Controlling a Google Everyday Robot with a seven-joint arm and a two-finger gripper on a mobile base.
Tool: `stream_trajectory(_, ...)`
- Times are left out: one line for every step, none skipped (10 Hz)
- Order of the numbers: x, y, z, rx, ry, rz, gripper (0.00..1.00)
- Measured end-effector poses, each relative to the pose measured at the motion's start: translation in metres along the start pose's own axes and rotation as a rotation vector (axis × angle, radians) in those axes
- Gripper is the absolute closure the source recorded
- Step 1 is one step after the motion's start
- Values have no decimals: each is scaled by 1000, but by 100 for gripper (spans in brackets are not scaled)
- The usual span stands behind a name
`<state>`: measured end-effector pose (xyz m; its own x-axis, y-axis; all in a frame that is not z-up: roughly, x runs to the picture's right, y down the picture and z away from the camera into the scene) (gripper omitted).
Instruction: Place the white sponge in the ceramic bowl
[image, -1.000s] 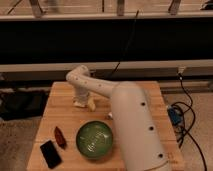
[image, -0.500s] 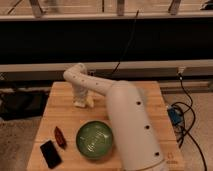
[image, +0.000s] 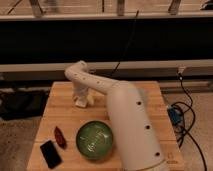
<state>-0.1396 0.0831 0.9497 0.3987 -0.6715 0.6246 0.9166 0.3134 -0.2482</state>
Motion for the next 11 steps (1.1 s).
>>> stream_trajectory(2,0,0,12,-6,-3,41)
stream_trajectory(2,0,1,22,-8,-6,51)
stream_trajectory(2,1,1,24,-11,-9,59)
stream_trajectory(1,1,0,30,-11,-15,72)
stream_trajectory(-1,2,-4,32,-6,-22,81)
stream_trajectory(-2,3,-9,33,3,-28,88)
stream_trajectory(-9,3,-22,36,16,-39,98)
stream_trajectory(-15,4,-32,41,22,-45,100)
stream_trajectory(-22,8,-46,49,27,-51,100)
stream_trajectory(-32,13,-56,57,27,-57,100)
stream_trajectory(-47,20,-66,71,25,-65,100)
